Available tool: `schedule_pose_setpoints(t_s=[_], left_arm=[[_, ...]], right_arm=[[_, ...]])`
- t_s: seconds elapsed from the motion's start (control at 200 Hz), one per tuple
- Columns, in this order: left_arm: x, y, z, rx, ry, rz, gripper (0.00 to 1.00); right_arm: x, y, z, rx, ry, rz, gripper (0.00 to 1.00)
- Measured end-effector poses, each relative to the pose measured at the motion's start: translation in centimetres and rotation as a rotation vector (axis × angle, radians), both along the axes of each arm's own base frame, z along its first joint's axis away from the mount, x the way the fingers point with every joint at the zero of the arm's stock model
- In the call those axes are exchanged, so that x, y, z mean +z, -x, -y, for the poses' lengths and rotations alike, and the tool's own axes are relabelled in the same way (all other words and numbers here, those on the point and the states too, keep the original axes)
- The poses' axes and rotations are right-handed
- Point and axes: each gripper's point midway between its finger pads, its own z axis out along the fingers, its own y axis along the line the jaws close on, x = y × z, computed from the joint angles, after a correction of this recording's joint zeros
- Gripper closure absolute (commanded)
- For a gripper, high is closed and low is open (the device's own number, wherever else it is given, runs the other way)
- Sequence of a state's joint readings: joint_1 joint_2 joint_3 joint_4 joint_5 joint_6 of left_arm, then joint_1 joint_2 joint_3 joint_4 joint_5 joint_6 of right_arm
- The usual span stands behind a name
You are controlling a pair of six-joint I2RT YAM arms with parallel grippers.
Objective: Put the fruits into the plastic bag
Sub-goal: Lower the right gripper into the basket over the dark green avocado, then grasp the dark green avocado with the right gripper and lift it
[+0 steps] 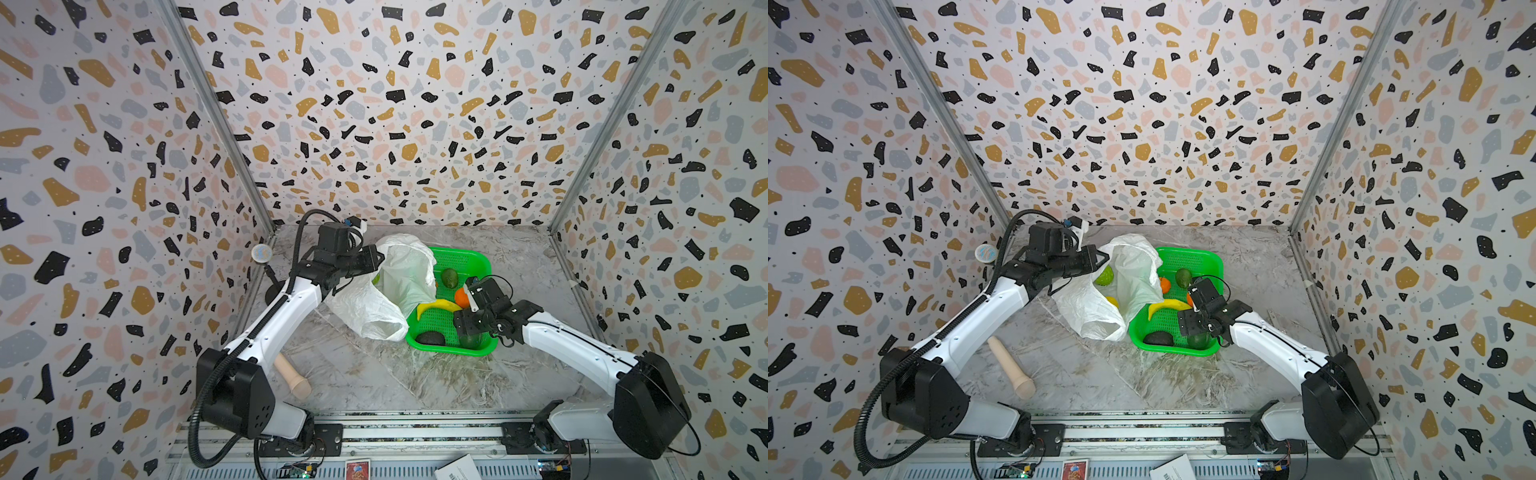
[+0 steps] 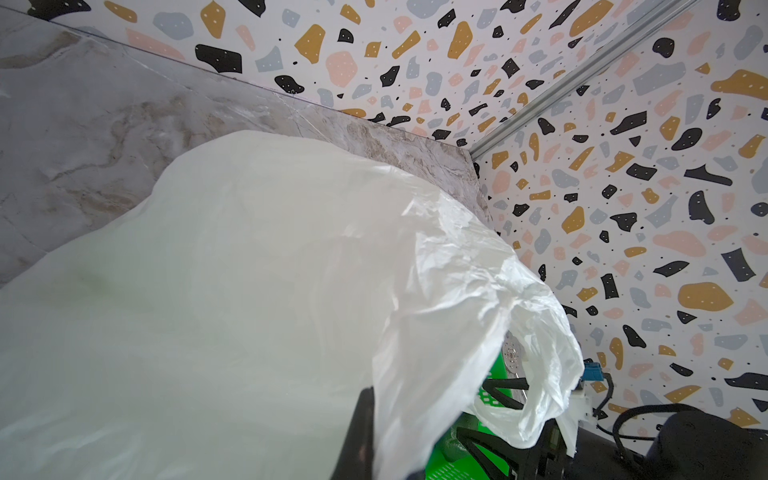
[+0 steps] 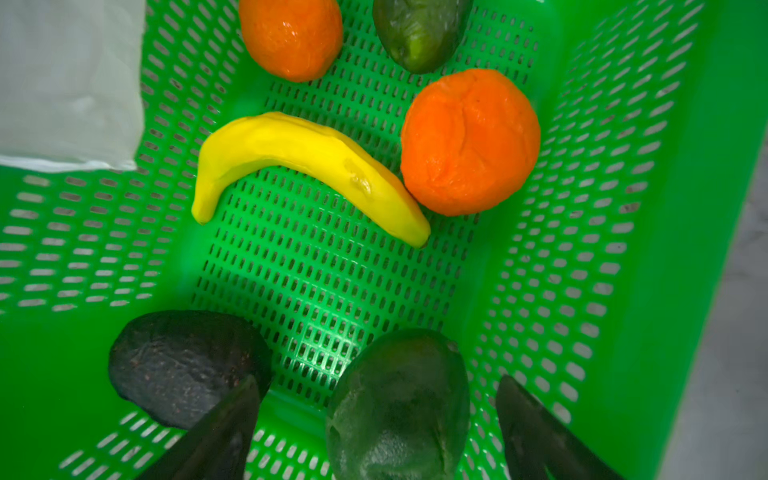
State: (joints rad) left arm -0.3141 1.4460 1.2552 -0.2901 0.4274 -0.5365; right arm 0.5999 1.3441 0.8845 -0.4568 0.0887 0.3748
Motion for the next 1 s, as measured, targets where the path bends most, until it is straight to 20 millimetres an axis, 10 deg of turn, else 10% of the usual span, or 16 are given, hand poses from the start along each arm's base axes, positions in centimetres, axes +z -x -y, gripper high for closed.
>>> schedule_pose_setpoints(t_s=[0.641,1.001], left_arm=[[-0.2,0.0,-0.1,0.003,-0.002,-0.003,1.0],[-0.3,0.0,-0.1,0.003,-0.003,-0.006,1.0]], right_arm=[[-6.2,1.4,-0.8,0.092,0.269,-0.17,0.15],[-5.4,0.8,-0.9,0.089,0.277,-0.133,0.46]])
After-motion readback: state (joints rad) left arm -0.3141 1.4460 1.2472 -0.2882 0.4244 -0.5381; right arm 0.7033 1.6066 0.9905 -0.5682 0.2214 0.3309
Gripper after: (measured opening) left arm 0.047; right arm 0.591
